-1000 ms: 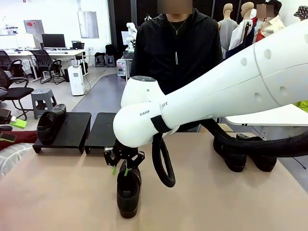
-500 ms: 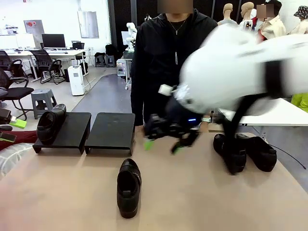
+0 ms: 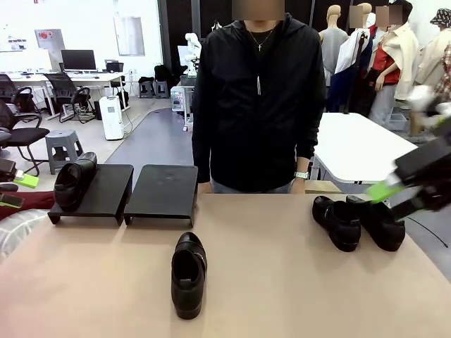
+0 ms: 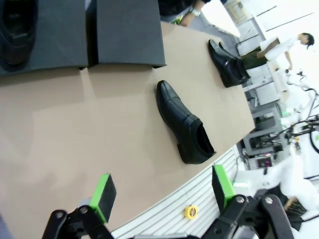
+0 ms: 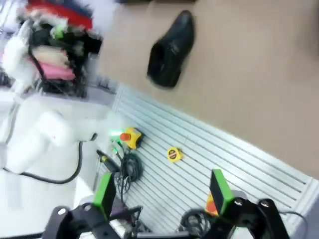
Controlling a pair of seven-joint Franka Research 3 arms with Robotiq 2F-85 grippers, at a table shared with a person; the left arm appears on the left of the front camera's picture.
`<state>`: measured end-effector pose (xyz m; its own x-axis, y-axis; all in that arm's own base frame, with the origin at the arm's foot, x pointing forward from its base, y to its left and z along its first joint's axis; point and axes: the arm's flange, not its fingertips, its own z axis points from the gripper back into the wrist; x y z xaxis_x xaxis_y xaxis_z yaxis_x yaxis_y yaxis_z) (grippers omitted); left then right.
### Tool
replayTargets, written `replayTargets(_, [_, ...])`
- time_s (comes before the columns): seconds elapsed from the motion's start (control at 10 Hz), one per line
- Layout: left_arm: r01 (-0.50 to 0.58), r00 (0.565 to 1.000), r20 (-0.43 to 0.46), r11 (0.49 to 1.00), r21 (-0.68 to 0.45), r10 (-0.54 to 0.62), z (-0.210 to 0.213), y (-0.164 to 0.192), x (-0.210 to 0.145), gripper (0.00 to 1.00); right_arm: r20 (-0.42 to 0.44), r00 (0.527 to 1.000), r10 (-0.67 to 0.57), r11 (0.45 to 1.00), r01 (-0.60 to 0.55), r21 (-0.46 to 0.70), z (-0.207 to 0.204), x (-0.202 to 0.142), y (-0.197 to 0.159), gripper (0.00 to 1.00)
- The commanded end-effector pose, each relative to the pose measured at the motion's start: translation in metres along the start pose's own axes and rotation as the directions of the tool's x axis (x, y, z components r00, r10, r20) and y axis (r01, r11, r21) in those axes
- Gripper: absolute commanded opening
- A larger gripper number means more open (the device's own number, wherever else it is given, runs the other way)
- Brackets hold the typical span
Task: Organize the shoes by placing them on the stand.
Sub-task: Pick up one Shoe and place it in the middle of the table.
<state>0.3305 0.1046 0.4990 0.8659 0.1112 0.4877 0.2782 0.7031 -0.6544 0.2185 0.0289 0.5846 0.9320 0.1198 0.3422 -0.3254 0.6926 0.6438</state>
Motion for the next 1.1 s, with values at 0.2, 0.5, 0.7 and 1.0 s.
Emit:
replayTargets(0.2, [0.015, 1.000, -0.003, 1.000, -0.005, -0.015, 0.001, 0.002, -0.001, 1.00, 0.100, 0.974, -0.205, 0.974, 0.192, 0.120, -0.015, -0.039, -0.139, 1.00])
replayTargets(0.5, [0.015, 1.000, -0.003, 1.000, -0.005, -0.015, 0.001, 0.002, -0.001, 1.00, 0.114, 0.963, -0.245, 0.966, 0.232, 0.115, 0.045, -0.010, -0.140, 1.00])
replayTargets(0.7, [0.015, 1.000, -0.003, 1.000, -0.005, -0.015, 0.001, 0.002, -0.001, 1.00, 0.114, 0.963, -0.245, 0.966, 0.232, 0.115, 0.045, -0.010, -0.140, 1.00])
replayTargets(1.0, [0.015, 1.000, -0.003, 1.000, -0.005, -0.015, 0.001, 0.002, -0.001, 1.00, 0.114, 0.963, -0.245, 0.966, 0.232, 0.115, 0.045, -0.010, -0.140, 1.00])
